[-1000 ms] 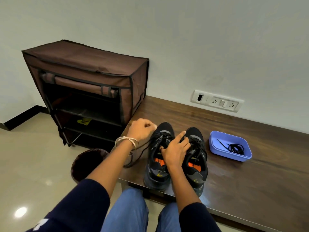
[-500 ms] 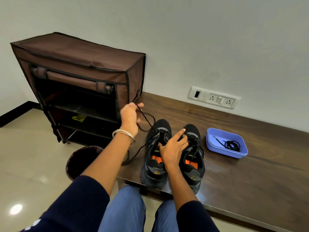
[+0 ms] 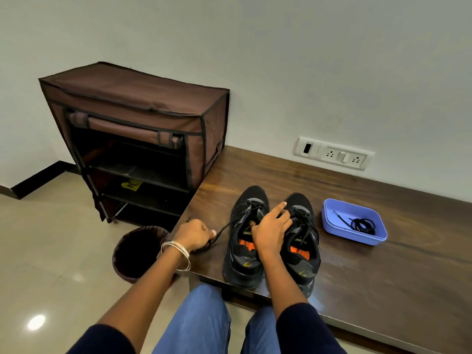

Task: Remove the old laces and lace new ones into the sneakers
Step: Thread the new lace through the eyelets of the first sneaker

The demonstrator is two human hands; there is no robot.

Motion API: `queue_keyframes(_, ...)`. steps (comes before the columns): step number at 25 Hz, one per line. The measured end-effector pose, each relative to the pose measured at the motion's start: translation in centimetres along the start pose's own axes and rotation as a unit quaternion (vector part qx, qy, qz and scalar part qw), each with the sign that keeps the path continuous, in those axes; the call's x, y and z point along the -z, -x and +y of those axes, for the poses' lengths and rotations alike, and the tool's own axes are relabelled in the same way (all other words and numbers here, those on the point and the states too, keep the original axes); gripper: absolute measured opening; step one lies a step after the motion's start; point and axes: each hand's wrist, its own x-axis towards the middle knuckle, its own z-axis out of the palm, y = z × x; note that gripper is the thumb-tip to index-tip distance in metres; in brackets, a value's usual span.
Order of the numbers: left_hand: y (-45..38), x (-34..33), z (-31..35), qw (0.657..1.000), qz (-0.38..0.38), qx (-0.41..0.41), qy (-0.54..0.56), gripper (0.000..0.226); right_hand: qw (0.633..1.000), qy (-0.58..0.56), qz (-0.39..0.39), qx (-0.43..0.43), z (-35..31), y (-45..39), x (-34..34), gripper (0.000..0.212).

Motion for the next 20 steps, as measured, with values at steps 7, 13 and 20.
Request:
queue_keyframes(7,0.6,-1.3,0.9,0.948,0.167,-0.054,-0.267,0.021,1.000,0.013,-0.011,0.015,-0.1,0.0,0.0,0.103)
queue_keyframes(13,-1.2,-4.0,6.0,0.978,0.154,-0.142,-0.011,0.015,0.999,0.033,-0.011,0.020,0.1,0.0,0.2,0.100)
queue_keyframes(20,-0.4,-4.7,4.7,0.969,0.217,-0.107,0.053,0.023,0.998,0.057,-0.012,0.024,-0.2,0.0,0.1,0.096)
